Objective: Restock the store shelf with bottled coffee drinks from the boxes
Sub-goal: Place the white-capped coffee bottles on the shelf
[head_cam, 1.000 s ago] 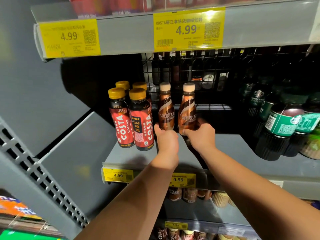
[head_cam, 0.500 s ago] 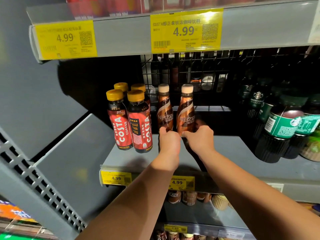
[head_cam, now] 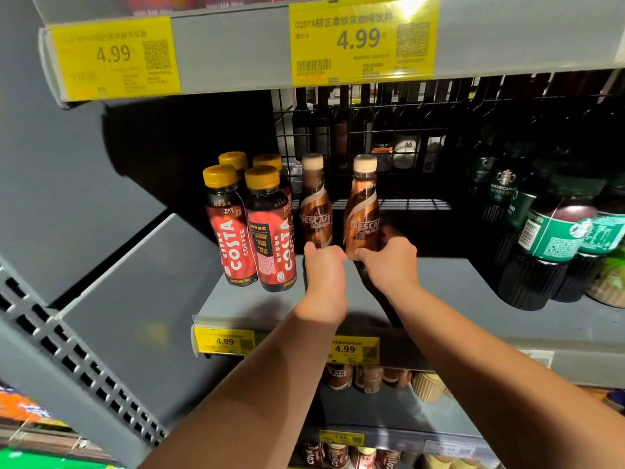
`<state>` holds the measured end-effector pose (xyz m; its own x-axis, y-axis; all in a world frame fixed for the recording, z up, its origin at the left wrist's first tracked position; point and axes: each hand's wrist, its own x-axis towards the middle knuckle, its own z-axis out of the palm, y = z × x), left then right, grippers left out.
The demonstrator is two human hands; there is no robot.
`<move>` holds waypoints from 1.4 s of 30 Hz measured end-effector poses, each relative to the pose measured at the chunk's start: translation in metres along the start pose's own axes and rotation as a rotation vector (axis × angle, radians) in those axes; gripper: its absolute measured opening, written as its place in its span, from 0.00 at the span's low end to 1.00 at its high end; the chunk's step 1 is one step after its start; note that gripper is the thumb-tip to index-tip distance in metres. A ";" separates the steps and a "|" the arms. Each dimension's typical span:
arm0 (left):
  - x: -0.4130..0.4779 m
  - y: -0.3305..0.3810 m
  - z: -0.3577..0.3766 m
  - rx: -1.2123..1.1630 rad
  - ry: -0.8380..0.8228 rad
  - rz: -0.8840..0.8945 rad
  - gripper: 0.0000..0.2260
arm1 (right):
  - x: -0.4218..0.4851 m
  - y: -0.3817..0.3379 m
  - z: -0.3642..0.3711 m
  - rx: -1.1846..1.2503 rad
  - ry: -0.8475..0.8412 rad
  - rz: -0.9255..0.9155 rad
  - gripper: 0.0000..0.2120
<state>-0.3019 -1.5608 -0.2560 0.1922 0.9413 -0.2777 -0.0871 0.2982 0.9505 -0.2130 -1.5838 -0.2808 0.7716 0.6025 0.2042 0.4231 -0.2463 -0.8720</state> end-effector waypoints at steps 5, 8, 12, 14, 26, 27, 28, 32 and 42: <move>-0.009 -0.005 -0.006 0.042 -0.105 0.071 0.26 | -0.003 -0.002 -0.005 -0.020 -0.030 -0.048 0.18; -0.019 -0.005 -0.010 0.226 -0.102 0.202 0.24 | -0.011 -0.007 -0.014 -0.068 -0.011 -0.126 0.17; -0.032 0.000 -0.020 0.664 -0.053 0.424 0.24 | -0.024 -0.007 -0.034 -0.249 0.003 -0.225 0.16; -0.041 0.005 -0.029 0.842 -0.047 0.477 0.23 | -0.031 -0.005 -0.046 -0.374 -0.060 -0.235 0.15; -0.127 0.009 -0.080 1.395 -0.044 0.551 0.18 | -0.099 -0.016 -0.104 -0.674 -0.307 -0.331 0.16; -0.135 0.007 -0.083 1.415 -0.047 0.557 0.17 | -0.106 -0.017 -0.108 -0.690 -0.313 -0.337 0.16; -0.142 0.006 -0.086 1.431 -0.050 0.560 0.17 | -0.113 -0.018 -0.111 -0.708 -0.317 -0.340 0.16; -0.168 -0.001 -0.098 1.480 -0.083 0.578 0.17 | -0.148 -0.018 -0.128 -0.758 -0.309 -0.336 0.16; -0.227 -0.070 -0.110 1.468 -0.320 0.684 0.15 | -0.254 0.030 -0.165 -0.793 -0.326 -0.137 0.09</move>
<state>-0.4468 -1.7781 -0.2745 0.7067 0.7026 0.0835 0.6699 -0.7024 0.2404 -0.3180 -1.8701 -0.2854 0.5664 0.8231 0.0413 0.8022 -0.5392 -0.2565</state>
